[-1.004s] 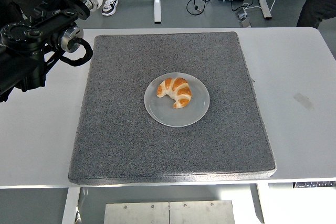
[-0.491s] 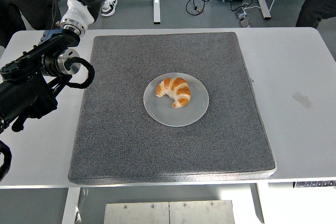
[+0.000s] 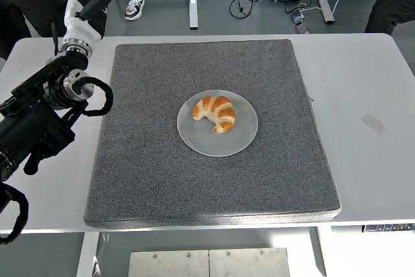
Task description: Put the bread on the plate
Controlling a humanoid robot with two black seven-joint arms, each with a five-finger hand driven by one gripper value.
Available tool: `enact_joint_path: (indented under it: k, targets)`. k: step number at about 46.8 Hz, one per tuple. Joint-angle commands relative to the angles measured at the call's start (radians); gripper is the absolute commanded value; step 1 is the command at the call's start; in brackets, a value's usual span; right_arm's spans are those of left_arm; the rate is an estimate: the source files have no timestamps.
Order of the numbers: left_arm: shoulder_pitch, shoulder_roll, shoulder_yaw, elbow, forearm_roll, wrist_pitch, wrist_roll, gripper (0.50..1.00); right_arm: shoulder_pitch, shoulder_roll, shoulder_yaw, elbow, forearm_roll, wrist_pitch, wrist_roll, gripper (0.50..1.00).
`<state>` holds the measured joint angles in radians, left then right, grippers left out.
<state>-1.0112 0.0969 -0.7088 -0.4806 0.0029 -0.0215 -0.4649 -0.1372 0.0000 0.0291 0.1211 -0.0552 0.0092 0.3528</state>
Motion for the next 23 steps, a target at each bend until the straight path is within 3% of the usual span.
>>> enact_joint_path:
  k: [1,23]
  targets:
    - [-0.003,0.0,0.0,0.002,-0.021,0.0,0.0,0.984,-0.001,0.0,0.0,0.0,0.0,0.002,0.0,1.0]
    - [-0.004,-0.028,0.003,0.011,-0.031,0.0,0.0,0.984,-0.004,0.0,-0.003,-0.001,0.0,0.0,0.0,1.0]
